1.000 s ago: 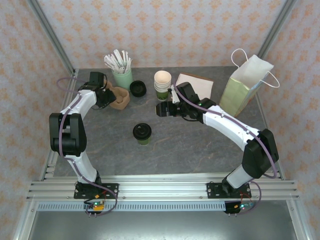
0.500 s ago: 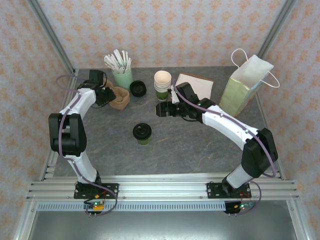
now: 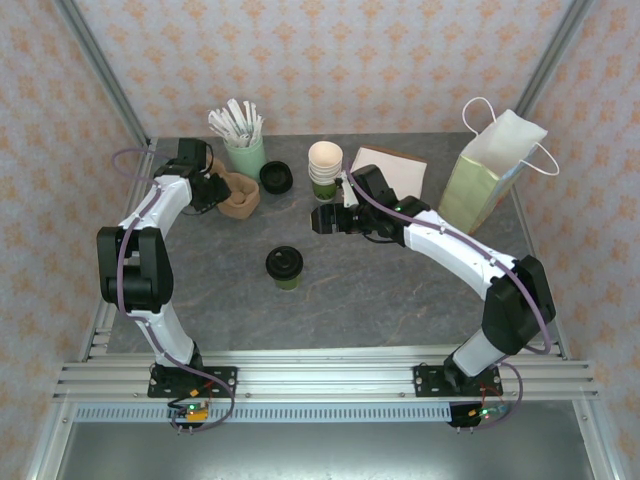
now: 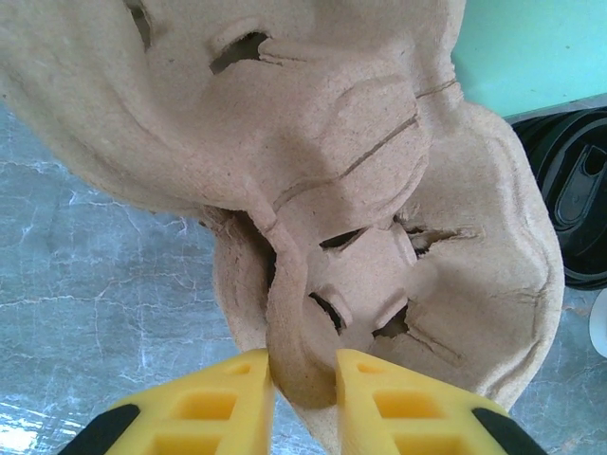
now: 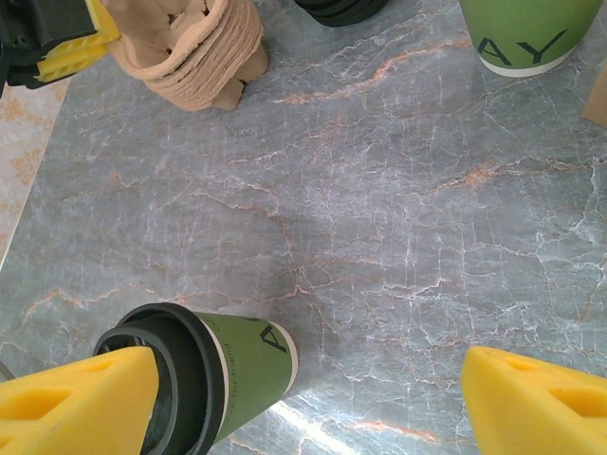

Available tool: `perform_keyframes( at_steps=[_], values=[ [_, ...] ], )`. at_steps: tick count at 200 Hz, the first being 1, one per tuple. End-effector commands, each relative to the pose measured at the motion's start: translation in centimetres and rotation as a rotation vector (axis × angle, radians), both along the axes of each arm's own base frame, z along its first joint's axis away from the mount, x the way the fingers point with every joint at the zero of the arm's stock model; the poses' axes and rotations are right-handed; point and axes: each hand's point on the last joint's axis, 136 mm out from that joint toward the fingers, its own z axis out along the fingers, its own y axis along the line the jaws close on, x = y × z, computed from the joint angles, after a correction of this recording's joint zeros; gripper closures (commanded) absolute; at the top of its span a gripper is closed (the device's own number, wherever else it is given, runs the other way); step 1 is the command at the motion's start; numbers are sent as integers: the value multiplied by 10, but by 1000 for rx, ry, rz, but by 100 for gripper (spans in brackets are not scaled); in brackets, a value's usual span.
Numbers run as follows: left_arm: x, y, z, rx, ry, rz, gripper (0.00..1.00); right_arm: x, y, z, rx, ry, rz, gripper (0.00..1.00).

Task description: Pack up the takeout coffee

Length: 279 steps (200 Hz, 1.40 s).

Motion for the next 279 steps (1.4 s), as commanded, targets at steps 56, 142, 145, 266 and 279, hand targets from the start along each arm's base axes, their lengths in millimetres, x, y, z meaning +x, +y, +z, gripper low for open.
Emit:
perform_keyframes(
  at_steps=[56, 142, 145, 266, 279],
  values=[
    [-5, 16, 39, 77, -65, 27, 84, 3, 3, -4, 15, 10, 2, 16],
    [-15, 24, 64, 111, -119, 73, 93, 1, 4, -2, 21, 13, 7, 16],
    [-15, 24, 64, 111, -119, 73, 93, 1, 4, -2, 21, 13, 6, 16],
    [-77, -23, 127, -116, -309, -20, 100, 5, -8, 21, 9, -58, -39, 16],
    [-87, -38, 144, -152, -350, -83, 100, 6, -8, 26, 8, -74, -42, 16]
  ],
)
